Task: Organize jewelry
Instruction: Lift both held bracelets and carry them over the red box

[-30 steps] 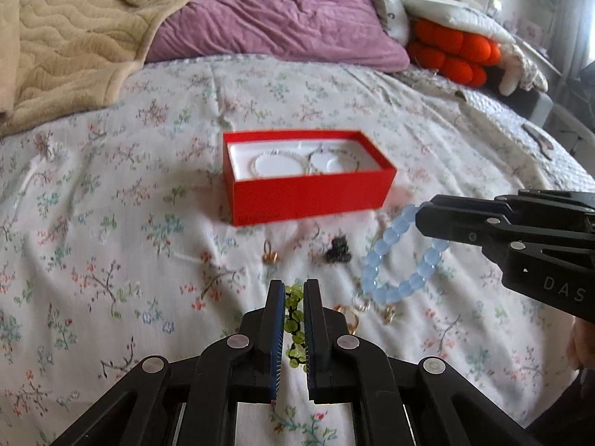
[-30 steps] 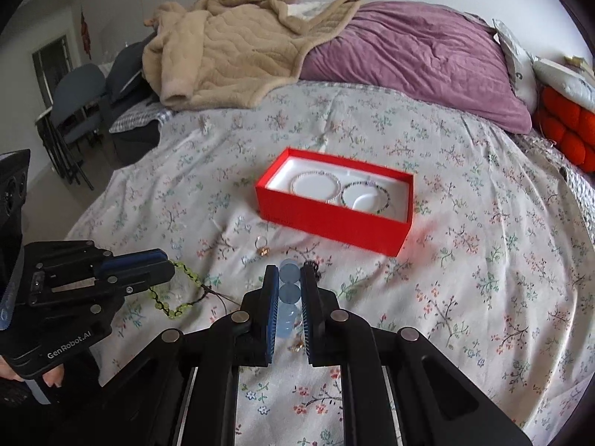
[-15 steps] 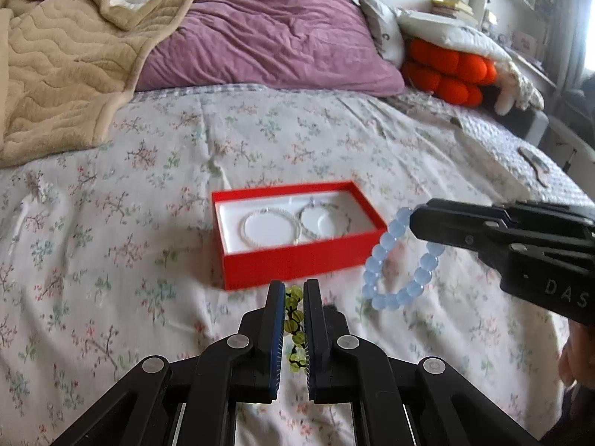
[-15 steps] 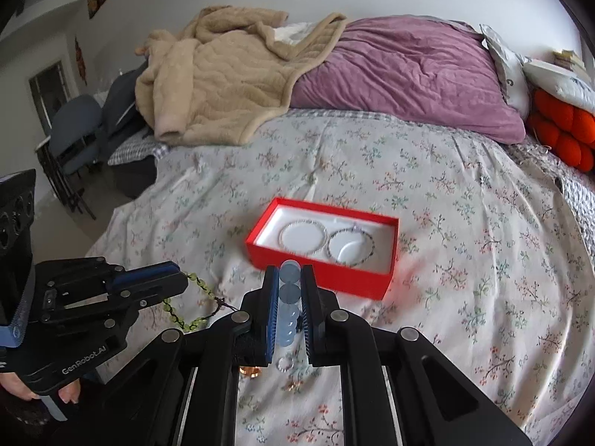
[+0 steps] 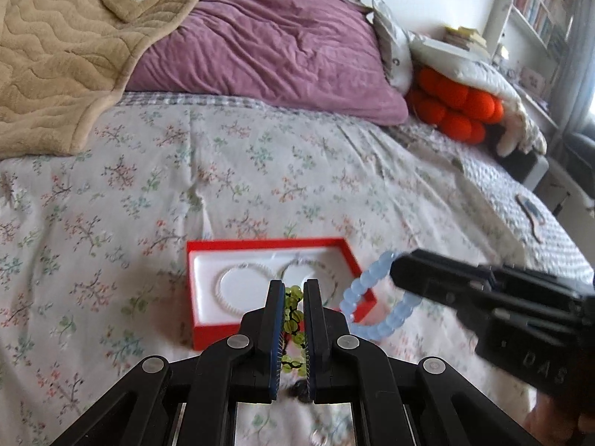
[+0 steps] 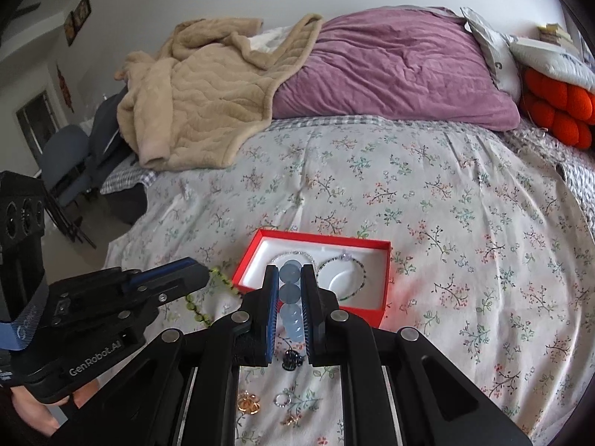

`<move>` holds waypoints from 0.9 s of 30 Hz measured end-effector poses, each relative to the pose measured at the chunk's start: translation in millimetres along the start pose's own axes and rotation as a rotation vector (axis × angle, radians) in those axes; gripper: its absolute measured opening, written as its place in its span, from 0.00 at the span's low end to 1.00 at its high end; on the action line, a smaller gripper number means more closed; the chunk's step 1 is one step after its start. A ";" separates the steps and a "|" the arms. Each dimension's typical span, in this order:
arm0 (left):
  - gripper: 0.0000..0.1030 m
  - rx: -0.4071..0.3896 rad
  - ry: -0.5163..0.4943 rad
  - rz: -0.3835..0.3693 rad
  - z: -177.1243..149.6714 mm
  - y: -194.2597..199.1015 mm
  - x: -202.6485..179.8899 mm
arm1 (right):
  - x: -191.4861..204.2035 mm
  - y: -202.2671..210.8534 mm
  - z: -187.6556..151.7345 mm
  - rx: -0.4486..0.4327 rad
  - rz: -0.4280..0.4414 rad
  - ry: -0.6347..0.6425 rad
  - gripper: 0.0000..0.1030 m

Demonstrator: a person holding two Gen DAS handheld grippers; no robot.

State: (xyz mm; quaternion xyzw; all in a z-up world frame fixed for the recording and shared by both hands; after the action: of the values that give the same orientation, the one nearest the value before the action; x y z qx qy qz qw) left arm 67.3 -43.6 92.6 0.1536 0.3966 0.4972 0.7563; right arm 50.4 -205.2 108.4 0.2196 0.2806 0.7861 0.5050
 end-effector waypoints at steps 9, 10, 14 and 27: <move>0.04 0.023 0.082 -0.060 25.1 -44.4 -5.5 | -30.4 -7.8 8.1 -0.003 0.003 -0.076 0.12; 0.04 0.032 0.091 -0.058 25.9 -52.9 -2.7 | -34.4 -9.9 8.9 -0.001 0.000 -0.083 0.12; 0.04 0.071 0.117 -0.005 22.0 -82.5 14.9 | -45.3 -17.9 10.0 0.011 -0.007 -0.099 0.12; 0.12 0.099 0.070 0.190 13.8 -107.2 44.3 | -50.8 -57.8 11.4 0.078 0.012 -0.118 0.12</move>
State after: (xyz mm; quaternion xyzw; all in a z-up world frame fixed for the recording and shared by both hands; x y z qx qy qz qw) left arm 153.7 -51.7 14.4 0.2101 0.4307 0.5515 0.6828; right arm 116.4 -230.0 75.5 0.2865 0.2796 0.7633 0.5070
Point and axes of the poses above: each gripper's, at about its wrist camera, not at the fingertips, and y roughly against the way its jaws point, x to its left, z to its top, the point moved 1 cm from there along -y, roughly the way its jaws point, and after that the axes turned 15 degrees about y, right-handed, at the moved point
